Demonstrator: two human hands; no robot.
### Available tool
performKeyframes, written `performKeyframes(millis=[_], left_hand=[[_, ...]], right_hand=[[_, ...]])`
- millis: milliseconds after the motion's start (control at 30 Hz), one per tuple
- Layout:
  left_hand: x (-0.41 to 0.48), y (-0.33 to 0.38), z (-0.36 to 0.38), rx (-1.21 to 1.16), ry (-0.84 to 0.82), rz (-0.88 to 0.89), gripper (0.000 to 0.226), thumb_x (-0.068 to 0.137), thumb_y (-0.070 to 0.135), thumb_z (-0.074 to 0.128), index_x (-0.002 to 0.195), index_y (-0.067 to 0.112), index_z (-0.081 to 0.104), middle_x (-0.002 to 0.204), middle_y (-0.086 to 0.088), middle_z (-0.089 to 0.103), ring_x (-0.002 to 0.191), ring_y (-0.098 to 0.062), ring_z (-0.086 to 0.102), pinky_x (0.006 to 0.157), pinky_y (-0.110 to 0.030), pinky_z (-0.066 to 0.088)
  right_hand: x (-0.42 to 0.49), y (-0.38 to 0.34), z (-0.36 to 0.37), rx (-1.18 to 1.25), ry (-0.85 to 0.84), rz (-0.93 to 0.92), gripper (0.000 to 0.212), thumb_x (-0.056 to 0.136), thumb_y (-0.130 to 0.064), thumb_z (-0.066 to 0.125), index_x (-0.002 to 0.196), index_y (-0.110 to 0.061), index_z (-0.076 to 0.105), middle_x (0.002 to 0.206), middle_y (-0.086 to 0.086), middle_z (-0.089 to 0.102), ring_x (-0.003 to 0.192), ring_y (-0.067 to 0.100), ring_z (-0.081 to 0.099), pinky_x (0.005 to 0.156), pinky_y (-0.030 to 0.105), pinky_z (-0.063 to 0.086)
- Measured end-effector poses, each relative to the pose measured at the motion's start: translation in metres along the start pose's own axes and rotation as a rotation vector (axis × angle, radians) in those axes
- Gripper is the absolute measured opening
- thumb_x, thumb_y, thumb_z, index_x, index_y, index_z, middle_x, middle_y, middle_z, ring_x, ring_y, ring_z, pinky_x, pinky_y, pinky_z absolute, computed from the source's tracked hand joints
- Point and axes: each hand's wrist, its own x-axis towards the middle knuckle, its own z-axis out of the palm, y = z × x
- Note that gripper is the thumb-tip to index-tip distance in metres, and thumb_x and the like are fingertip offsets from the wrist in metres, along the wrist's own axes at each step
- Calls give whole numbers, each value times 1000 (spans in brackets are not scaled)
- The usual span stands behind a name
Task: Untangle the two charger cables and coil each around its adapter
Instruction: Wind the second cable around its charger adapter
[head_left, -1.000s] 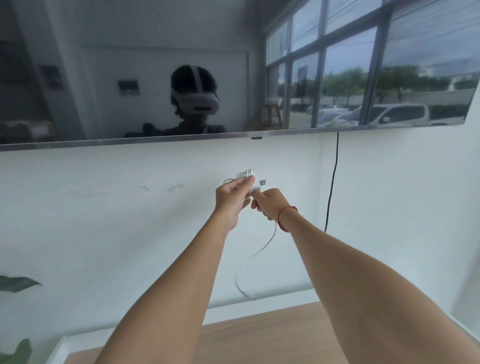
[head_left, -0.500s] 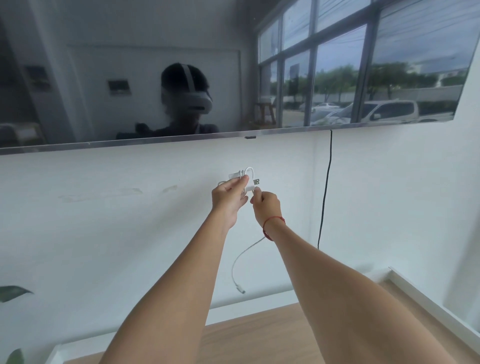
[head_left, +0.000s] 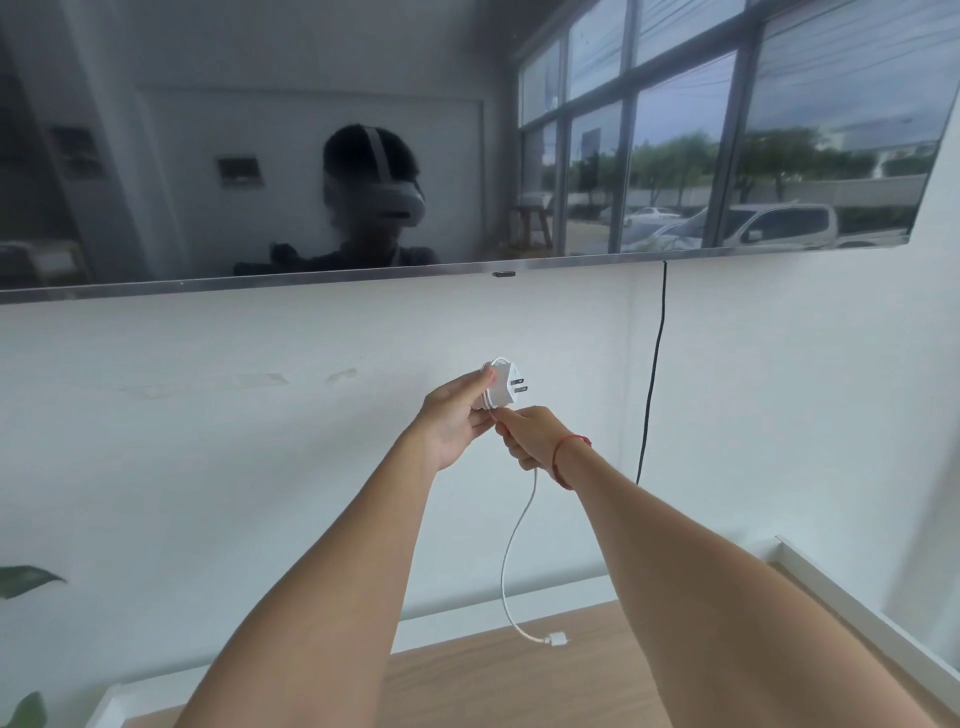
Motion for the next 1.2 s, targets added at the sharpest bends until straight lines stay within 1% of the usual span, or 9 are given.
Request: performKeyframes(millis=[100,200,300,400,533,667,800,1033,1200], left_hand=[[2,-5,10,-109,188,93,24,89,21,68,106,4,69,96,-14,66,79,-26,61,82,-35,54],[7,-9,9,-108,331,136,11,85,19,73,93,11,73,89,-10,60,80,-22,55,87,-31,52],[9,-11,6,-38,402,188,11,83,20,75,94,16,74,92,-7,61,82,-19,59,92,-30,52],[10,-9,6,116,444,267,18,85,20,73,101,12,73,90,4,61,89,-15,61,85,-24,46],[8,-6,3,323,381,327,24,89,29,68,102,9,73,89,3,58,74,-6,55,65,-14,42],[7,-5,11,463,255,345,22,94,33,59,97,15,72,100,-3,59,75,-6,53,64,-16,40],[3,2,14,529,203,375,25,98,25,53,100,7,71,84,7,58,74,-4,51,64,-15,40],[-1,2,14,522,159,357,26,100,30,49,97,11,68,82,10,57,77,-7,52,69,-20,40],[-6,6,19,305,85,226,21,88,45,61,87,25,68,93,3,65,89,-14,57,93,-33,46]], right_hand=[[-2,-4,4,9,-20,18,36,96,-31,44,63,-16,42,46,-8,29,42,12,20,41,20,17],[-4,-11,-1,-89,-69,0,34,94,-32,46,67,-13,53,48,-7,33,45,14,23,44,21,21],[-5,-26,-9,-261,-113,-39,37,92,-37,48,72,-14,69,54,-4,34,49,15,27,46,22,25],[-6,-47,-18,-291,-76,-84,40,87,-38,47,70,-12,71,50,-6,35,48,15,27,47,23,25],[-5,-76,-34,-139,48,-194,34,85,-27,43,68,-7,66,42,-11,35,46,14,26,44,22,24],[-4,-86,-35,-128,104,-238,34,84,-22,43,63,-10,66,42,-12,36,46,13,27,45,23,26],[-5,-83,-37,-66,92,-232,32,84,-20,43,64,-7,64,41,-11,32,47,14,22,44,22,23],[-4,-82,-36,-57,130,-243,32,84,-20,45,65,-8,67,53,-4,35,48,14,26,45,23,26],[0,-84,-36,-94,157,-228,30,88,-26,49,67,-16,67,59,-4,43,53,15,35,52,23,34]])
